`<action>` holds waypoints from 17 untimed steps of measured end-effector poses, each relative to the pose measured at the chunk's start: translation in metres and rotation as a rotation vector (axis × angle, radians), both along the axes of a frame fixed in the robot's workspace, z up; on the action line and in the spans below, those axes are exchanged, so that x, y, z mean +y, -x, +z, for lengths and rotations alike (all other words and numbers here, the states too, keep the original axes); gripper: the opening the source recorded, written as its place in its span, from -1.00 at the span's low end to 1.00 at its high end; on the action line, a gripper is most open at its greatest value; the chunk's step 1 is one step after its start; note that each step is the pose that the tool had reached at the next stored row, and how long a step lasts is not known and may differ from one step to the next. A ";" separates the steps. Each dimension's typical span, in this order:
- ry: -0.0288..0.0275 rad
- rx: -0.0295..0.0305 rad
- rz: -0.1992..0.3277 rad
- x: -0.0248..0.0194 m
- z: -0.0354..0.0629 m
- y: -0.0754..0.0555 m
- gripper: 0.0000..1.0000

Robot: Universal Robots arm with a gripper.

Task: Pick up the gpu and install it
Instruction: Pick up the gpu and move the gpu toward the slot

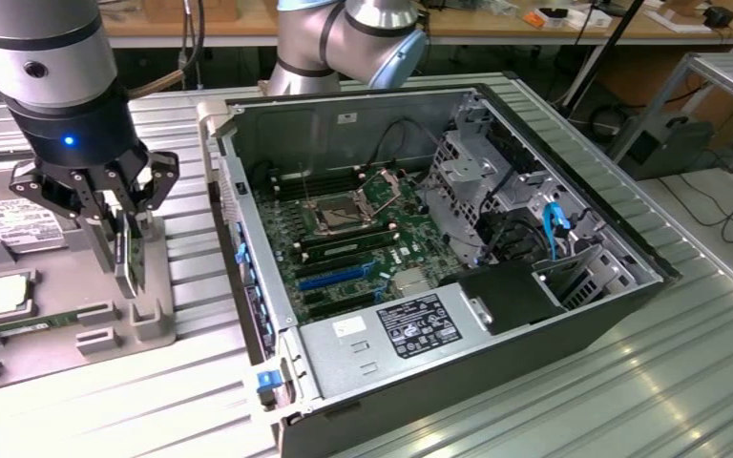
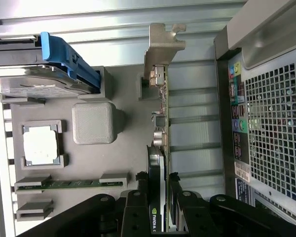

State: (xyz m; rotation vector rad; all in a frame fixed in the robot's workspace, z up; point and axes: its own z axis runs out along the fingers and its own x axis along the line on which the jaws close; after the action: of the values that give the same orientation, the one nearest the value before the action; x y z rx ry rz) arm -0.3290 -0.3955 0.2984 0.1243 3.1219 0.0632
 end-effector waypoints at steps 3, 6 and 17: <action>0.0000 0.0001 0.000 0.0000 0.0001 0.000 -0.46; 0.0001 0.0001 0.000 0.0000 0.0001 0.000 -0.47; 0.0001 0.0004 0.008 0.0000 0.0243 0.000 -0.47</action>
State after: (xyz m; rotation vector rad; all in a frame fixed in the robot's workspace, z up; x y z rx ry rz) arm -0.3289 -0.3955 0.3226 0.1116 3.1230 0.0631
